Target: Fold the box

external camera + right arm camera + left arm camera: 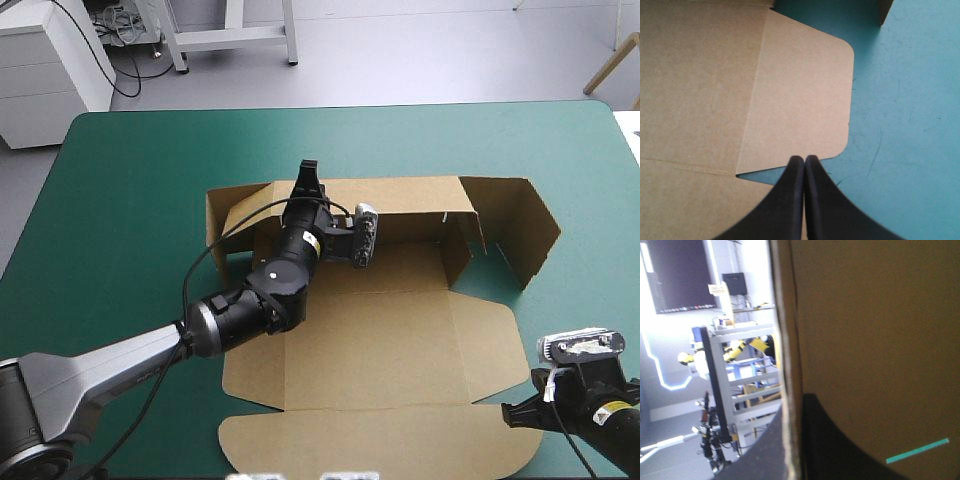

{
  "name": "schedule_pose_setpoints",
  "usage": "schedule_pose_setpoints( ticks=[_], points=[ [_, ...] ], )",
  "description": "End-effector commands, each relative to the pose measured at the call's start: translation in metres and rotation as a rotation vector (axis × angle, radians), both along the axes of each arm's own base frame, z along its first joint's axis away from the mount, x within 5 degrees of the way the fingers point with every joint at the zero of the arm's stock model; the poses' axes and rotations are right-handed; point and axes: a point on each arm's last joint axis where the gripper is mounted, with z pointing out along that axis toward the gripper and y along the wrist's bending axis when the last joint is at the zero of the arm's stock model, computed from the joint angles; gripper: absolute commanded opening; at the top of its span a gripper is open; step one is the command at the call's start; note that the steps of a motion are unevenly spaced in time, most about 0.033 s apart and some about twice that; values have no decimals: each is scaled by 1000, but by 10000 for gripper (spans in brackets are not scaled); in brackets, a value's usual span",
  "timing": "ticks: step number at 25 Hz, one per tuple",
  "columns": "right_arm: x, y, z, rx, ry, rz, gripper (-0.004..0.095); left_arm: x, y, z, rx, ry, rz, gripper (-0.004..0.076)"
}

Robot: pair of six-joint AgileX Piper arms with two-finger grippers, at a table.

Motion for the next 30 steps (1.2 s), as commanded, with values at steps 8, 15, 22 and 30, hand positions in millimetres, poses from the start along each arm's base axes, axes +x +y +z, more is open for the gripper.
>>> schedule_pose_setpoints(
  ticks=[8, 15, 22, 30],
  points=[
    [4, 0, 10, -13, -66, 6, 4, -15, -4, 11, -93, -158, -82, -10],
    [5, -1, 10, 5, -62, -17, 439, -15, -2, 11, -95, -160, -62, -10],
    [5, -1, 9, 6, -60, -18, 734, -14, -1, 12, -95, -164, -51, -10],
    [5, 1, 10, 38, -65, -29, 719, -14, -1, 11, -97, -163, -45, -10]
  ],
)
